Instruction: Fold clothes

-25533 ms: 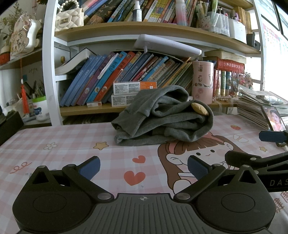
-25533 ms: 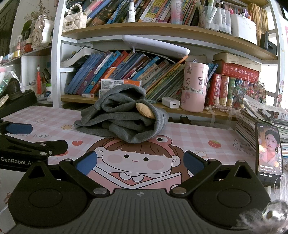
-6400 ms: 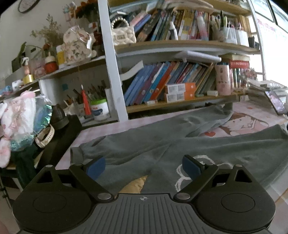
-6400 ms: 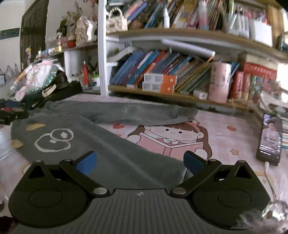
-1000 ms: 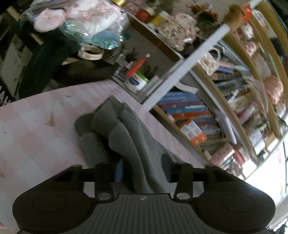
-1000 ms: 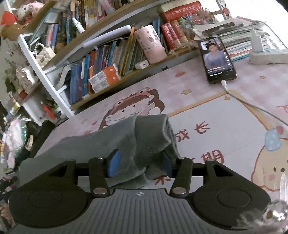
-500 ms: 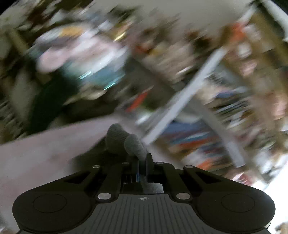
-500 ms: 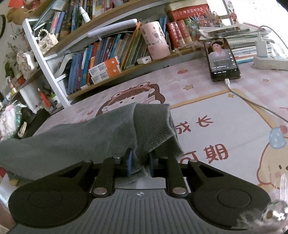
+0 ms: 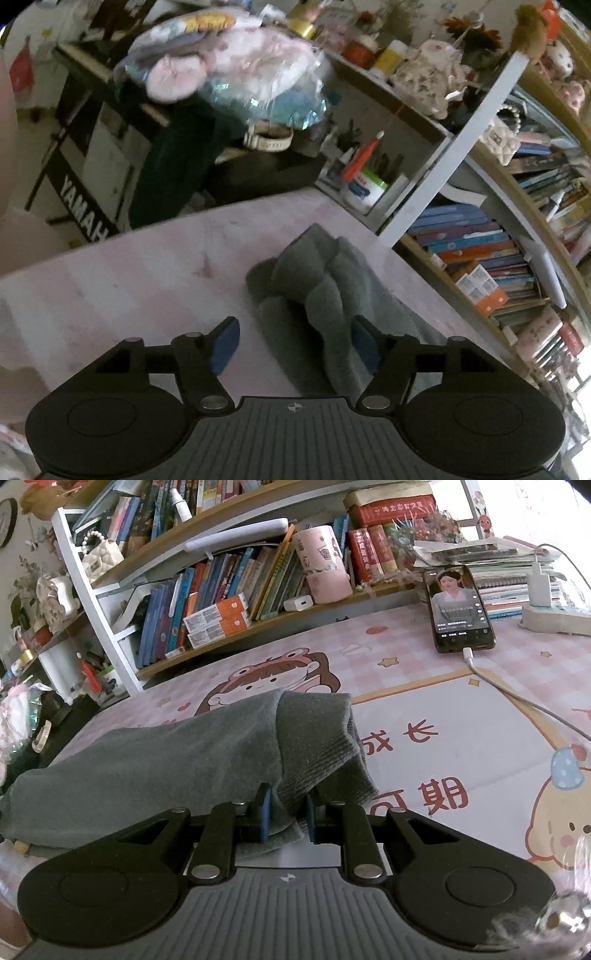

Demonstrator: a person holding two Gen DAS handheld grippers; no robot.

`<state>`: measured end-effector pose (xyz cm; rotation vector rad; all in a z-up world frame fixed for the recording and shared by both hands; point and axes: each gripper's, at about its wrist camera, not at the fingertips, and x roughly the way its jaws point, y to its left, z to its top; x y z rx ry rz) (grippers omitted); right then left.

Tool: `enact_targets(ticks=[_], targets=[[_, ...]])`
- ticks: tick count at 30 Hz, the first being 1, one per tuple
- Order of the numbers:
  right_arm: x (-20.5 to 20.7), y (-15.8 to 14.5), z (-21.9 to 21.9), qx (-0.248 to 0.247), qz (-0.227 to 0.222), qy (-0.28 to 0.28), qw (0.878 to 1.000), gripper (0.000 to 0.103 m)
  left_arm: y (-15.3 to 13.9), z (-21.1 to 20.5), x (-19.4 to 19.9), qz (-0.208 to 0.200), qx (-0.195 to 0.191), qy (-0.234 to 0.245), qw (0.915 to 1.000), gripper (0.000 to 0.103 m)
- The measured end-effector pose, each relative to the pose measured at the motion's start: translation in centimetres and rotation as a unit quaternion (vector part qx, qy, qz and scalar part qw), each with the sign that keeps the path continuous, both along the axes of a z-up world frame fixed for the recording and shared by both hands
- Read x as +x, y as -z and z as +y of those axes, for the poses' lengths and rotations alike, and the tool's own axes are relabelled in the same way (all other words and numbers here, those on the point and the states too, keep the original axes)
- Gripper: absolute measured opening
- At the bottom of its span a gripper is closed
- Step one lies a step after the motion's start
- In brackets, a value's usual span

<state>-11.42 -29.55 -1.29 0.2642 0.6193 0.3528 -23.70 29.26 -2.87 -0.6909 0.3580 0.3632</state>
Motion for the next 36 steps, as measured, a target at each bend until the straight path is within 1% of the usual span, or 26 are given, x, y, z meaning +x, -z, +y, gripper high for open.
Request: enact_targets(ticks=[2,4,5,6,7,8,9,11,13,15,17,18,20,21,23,24,27,29,32,36], targets=[[0.0,0.0,0.0,0.000,0.000,0.000,1.000,0.018,0.2,0.1,0.5,-0.009,-0.002,-0.005,0.9999,0.069],[0.0,0.1,0.0,0.001,0.000,0.001,1.000,0.018,0.5,0.5,1.6,-0.025,-0.031,0.014,0.9991,0.067],[0.1,0.1,0.0,0.001,0.000,0.001,1.000,0.018,0.7,0.7,2.1,-0.033,-0.046,0.023,0.9982,0.064],[0.1,0.1,0.0,0.002,0.001,0.001,1.000,0.018,0.8,0.6,2.9,-0.036,-0.059,0.039,0.9969,0.046],[0.1,0.1,0.0,0.003,0.001,0.002,1.000,0.018,0.9,0.5,3.7,-0.040,-0.072,0.054,0.9951,0.036],[0.1,0.1,-0.1,0.002,0.001,0.004,1.000,0.018,1.1,0.4,4.5,-0.043,-0.085,0.070,0.9930,0.022],[0.1,0.1,-0.1,0.001,0.001,0.005,1.000,0.018,0.5,-0.5,4.8,-0.051,-0.063,0.087,0.9929,0.016],[0.0,0.1,-0.3,-0.004,-0.002,0.013,1.000,0.018,-0.7,-2.4,5.1,-0.075,-0.023,0.120,0.9897,0.013],[-0.1,0.1,-0.6,-0.004,-0.002,0.019,1.000,0.018,-1.8,-3.4,3.9,-0.114,-0.002,0.136,0.9841,0.013],[-0.1,0.1,-0.8,-0.001,0.000,0.022,1.000,0.018,-3.0,-4.5,2.6,-0.153,0.018,0.152,0.9762,0.013],[-0.3,0.1,-0.8,-0.004,-0.001,0.022,1.000,0.018,-1.6,-3.0,2.6,-0.109,-0.010,0.116,0.9872,0.013],[-0.4,0.1,-0.8,-0.006,-0.003,0.022,1.000,0.018,-0.9,-2.3,2.5,-0.086,-0.024,0.098,0.9912,0.013],[-0.5,0.2,-0.6,-0.009,-0.005,0.018,1.000,0.018,0.5,-0.9,2.4,-0.040,-0.053,0.061,0.9959,0.013],[-0.5,0.1,-0.6,-0.010,-0.006,0.018,1.000,0.018,1.0,-1.2,2.4,-0.035,-0.044,0.064,0.9964,0.014],[-0.4,0.1,-0.5,-0.012,-0.006,0.018,1.000,0.018,1.2,-1.7,2.3,-0.039,-0.024,0.066,0.9968,0.014],[-0.4,0.1,-0.5,-0.012,-0.006,0.019,1.000,0.018,1.2,-1.7,2.5,-0.036,-0.022,0.067,0.9969,0.014],[-0.3,0.2,-0.8,-0.009,-0.006,0.023,1.000,0.018,1.2,-1.7,2.8,-0.035,-0.027,0.072,0.9965,0.013],[-0.2,0.2,-0.9,-0.010,-0.007,0.030,0.999,0.018,1.2,-2.2,2.9,-0.034,-0.026,0.083,0.9956,0.013],[0.0,0.1,-1.2,-0.033,-0.014,0.052,0.998,0.018,1.2,-3.2,3.1,-0.036,-0.033,0.103,0.9934,0.013],[0.4,0.0,-1.9,-0.052,-0.016,0.078,0.995,0.018,1.0,-5.0,3.2,-0.037,-0.024,0.129,0.9907,0.013]])
